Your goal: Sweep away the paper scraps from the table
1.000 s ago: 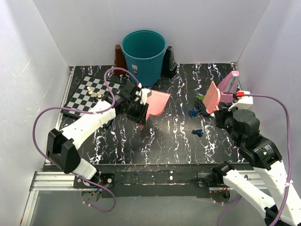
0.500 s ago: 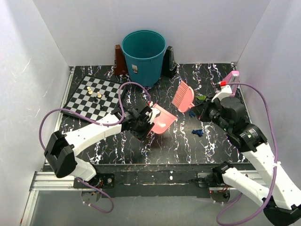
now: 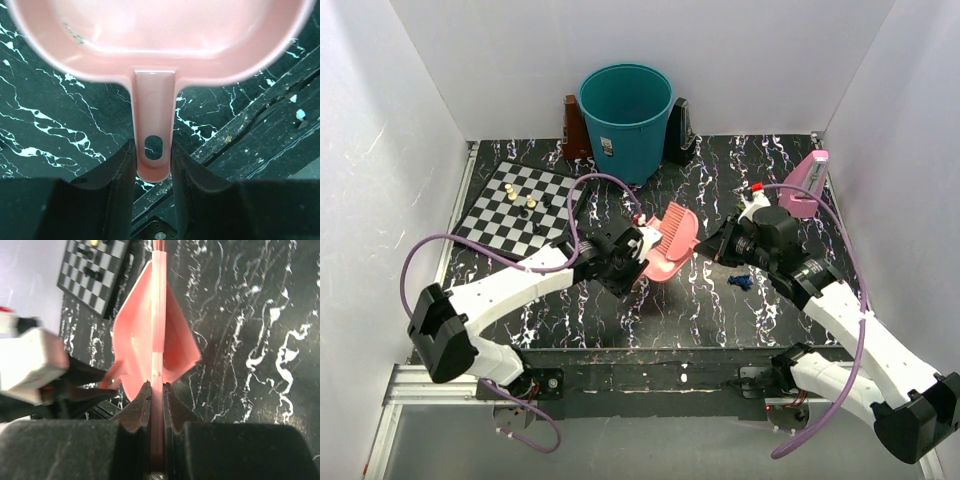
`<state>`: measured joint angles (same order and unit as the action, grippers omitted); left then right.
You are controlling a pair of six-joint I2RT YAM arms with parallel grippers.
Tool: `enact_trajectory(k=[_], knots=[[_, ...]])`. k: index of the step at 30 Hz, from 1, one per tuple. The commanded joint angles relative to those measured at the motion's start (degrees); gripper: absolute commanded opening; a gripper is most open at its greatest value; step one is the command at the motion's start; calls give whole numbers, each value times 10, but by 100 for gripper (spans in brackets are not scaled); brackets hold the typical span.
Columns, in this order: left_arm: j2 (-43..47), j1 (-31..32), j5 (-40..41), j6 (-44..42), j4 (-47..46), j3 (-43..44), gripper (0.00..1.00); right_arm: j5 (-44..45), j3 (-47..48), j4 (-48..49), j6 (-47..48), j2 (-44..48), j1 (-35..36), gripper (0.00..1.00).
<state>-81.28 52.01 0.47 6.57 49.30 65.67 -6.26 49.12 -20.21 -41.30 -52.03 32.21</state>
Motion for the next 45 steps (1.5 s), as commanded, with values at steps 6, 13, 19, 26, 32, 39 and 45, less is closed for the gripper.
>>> enact_trajectory(k=[6, 13, 19, 26, 32, 39, 45], knots=[[108, 7, -1, -3, -44, -5, 27, 42, -58, 4, -7, -18, -1, 1], [92, 7, -5, 0, -47, -12, 26, 60, -52, -2, 4, 1, -1, 1], [73, 10, -1, 27, -58, -26, 24, 206, 33, -113, 87, 12, -2, 1], [58, 42, 35, 63, -134, -51, 22, 384, 125, -244, 196, -65, -2, 1], [18, 92, 80, 20, -180, -43, 22, 567, 254, -425, 208, -255, -2, 1], [-27, 100, 87, -38, -124, 10, 22, 638, 356, -476, 233, -415, -16, 1], [-2, 100, 95, -86, -133, 12, 22, 601, 391, -447, 286, -480, -70, 1]])
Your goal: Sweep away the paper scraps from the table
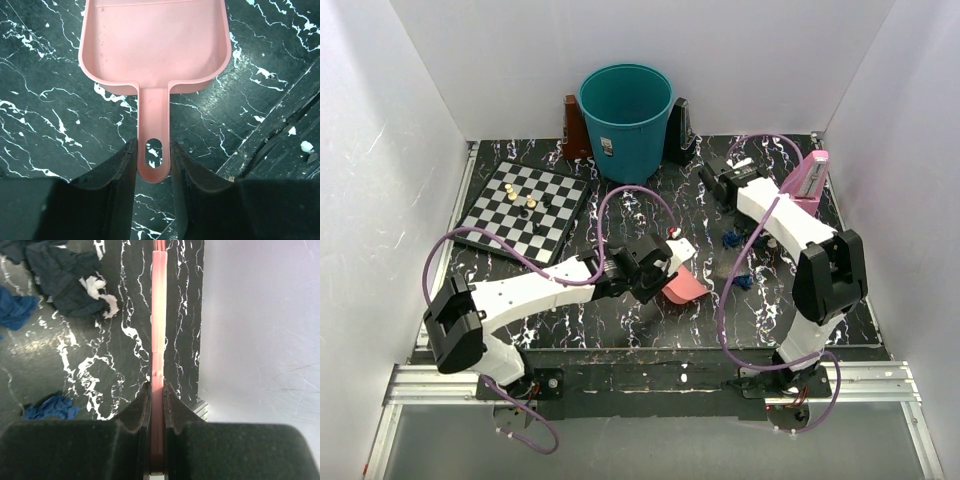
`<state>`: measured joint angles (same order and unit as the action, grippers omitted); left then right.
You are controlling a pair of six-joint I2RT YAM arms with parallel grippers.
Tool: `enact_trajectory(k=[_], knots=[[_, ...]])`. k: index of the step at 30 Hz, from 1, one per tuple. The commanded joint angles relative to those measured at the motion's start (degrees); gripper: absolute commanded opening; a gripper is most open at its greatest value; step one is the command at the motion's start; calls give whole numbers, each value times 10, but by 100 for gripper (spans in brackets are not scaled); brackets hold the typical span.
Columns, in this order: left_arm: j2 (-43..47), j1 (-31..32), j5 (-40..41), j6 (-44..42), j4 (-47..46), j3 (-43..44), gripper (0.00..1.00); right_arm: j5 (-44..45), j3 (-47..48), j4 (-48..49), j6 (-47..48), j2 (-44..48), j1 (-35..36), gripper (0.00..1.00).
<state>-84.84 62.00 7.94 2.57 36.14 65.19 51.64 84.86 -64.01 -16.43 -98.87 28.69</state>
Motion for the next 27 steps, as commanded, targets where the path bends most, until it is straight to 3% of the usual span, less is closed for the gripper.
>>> enact_trajectory(k=[1, 9, 17, 24, 27], knots=[[42, 1, 21, -48, -5, 13, 22, 7, 33, 3, 51, -18, -45, 1], [99, 0, 37, -54, -49, -34, 24, -185, 61, 8, 106, -72, -54, 1], [61, -3, 39, -49, -30, -19, 23, -374, 72, 39, 140, 30, -22, 1], [61, -4, 79, -41, -14, -17, 23, -120, 150, -36, 128, -20, -25, 1], [57, -4, 90, -37, -9, -16, 23, -60, 189, -39, 133, -56, -28, 1]])
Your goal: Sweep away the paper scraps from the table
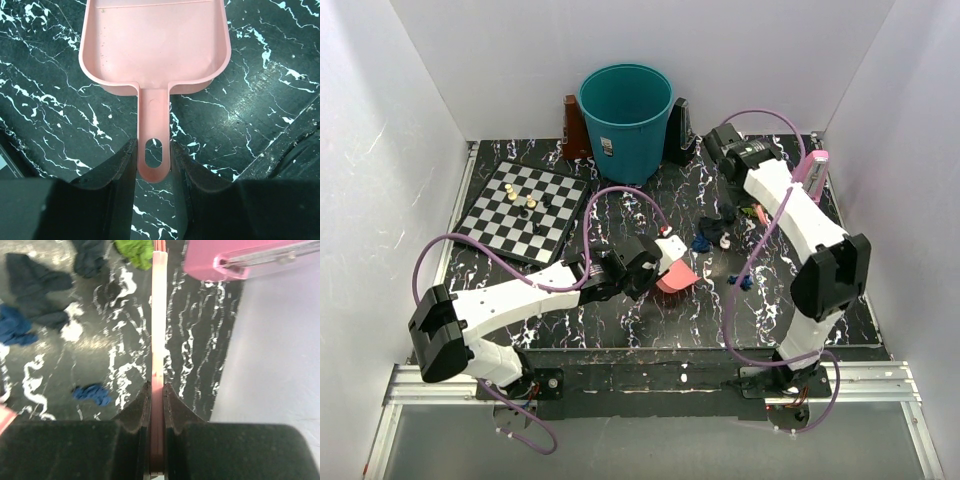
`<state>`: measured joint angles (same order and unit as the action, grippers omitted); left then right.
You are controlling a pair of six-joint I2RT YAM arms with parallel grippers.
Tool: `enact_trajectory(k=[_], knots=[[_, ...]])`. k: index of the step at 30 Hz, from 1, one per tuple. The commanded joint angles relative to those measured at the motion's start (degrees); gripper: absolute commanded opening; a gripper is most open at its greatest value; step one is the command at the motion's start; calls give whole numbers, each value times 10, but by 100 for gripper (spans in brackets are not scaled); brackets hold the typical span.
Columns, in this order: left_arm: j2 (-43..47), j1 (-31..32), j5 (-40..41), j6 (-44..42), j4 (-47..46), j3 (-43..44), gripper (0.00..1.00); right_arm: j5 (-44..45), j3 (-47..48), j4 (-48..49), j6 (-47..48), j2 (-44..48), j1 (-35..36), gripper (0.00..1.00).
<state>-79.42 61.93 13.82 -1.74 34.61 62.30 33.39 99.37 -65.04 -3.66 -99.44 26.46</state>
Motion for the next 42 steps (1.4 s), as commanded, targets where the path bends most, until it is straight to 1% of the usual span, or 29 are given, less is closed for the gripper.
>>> enact_trajectory(k=[1, 5, 9, 12, 14, 17, 19, 23, 25, 26, 29, 32, 35, 39, 42], knots=[[4, -3, 40, 6, 7, 12, 23, 133, 59, -21, 13, -65, -7, 1], [-4, -5, 65, 9, 18, 16, 23, 161, 94, 41, 75, -124, -13, 1], [-7, -8, 83, 13, 25, 16, 22, 201, 152, 52, 107, -206, -33, 1], [-5, -15, 94, 13, 30, 18, 22, 178, 214, 33, 115, -260, -46, 1], [-1, -23, 93, 13, 32, 19, 22, 158, 224, 31, 124, -274, -44, 1], [2, -30, 95, 31, 34, 19, 22, 101, 210, 25, 125, -270, -35, 1], [1, -31, 103, 32, 39, 22, 22, 27, 196, 21, 125, -249, -29, 1], [-1, -37, 124, 36, 47, 25, 21, -157, 167, 18, 126, -178, -8, 1], [-3, -38, 126, 38, 50, 26, 21, -210, 155, 22, 117, -136, 0, 1], [-3, -38, 127, 36, 50, 27, 21, -213, 145, 30, 108, -114, 2, 1], [0, -38, 130, 37, 51, 26, 21, -150, 143, 6, 73, -74, 3, 1], [6, -38, 128, 37, 51, 25, 21, -36, 154, -63, 20, -61, 3, 1], [6, -38, 125, 36, 53, 23, 21, 52, 139, -150, -67, -56, 3, 1], [9, -38, 118, 36, 53, 25, 21, 143, 44, -198, -200, -40, 11, 1], [11, -39, 112, 38, 53, 26, 21, 158, -38, -207, -279, -8, 46, 1]])
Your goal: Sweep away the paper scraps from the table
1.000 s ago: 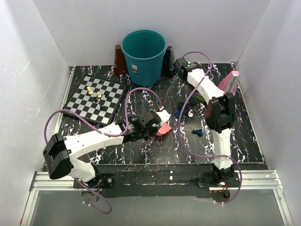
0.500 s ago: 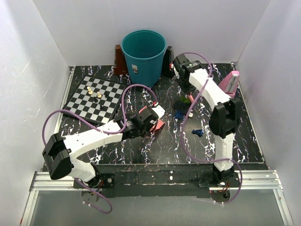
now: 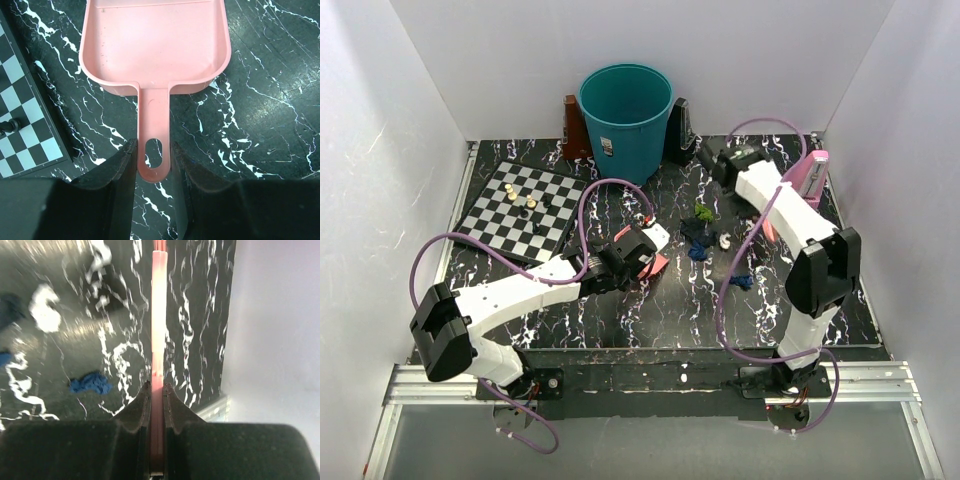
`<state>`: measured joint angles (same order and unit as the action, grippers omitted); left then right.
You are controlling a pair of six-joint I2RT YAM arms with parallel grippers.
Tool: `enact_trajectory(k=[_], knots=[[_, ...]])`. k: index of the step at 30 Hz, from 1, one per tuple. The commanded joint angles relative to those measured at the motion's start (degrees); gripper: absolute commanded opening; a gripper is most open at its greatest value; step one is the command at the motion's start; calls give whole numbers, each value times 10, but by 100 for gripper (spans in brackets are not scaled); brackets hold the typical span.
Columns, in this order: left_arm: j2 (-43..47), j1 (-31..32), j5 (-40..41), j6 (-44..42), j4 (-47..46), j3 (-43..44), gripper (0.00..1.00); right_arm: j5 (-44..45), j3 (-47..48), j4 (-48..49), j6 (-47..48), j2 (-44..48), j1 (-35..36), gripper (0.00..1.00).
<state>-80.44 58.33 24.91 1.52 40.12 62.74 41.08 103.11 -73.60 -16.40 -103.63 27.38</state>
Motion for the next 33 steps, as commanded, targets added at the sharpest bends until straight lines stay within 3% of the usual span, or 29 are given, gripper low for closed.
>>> enact_trajectory(k=[1, 4, 9, 17, 22, 29, 33], knots=[[22, -2, 0, 5, -2, 22, 21, 80, -91, -138, -181, 40, 45, 1], [24, -2, -3, 6, -1, 23, 21, 78, -141, -172, -239, 55, 60, 1], [30, -2, -6, 8, 0, 21, 21, -9, -197, -173, -277, 75, 85, 1], [48, -2, -10, 9, 0, 18, 22, -128, -269, -110, -234, 121, 86, 1], [44, -2, -10, 7, 1, 19, 21, -185, -219, -67, -196, 74, 86, 1], [51, -2, -8, 2, -1, 10, 22, -245, -44, -56, -153, 52, 67, 1], [33, -2, -15, -2, 4, 12, 22, -183, 16, -89, -142, 59, 51, 1]])
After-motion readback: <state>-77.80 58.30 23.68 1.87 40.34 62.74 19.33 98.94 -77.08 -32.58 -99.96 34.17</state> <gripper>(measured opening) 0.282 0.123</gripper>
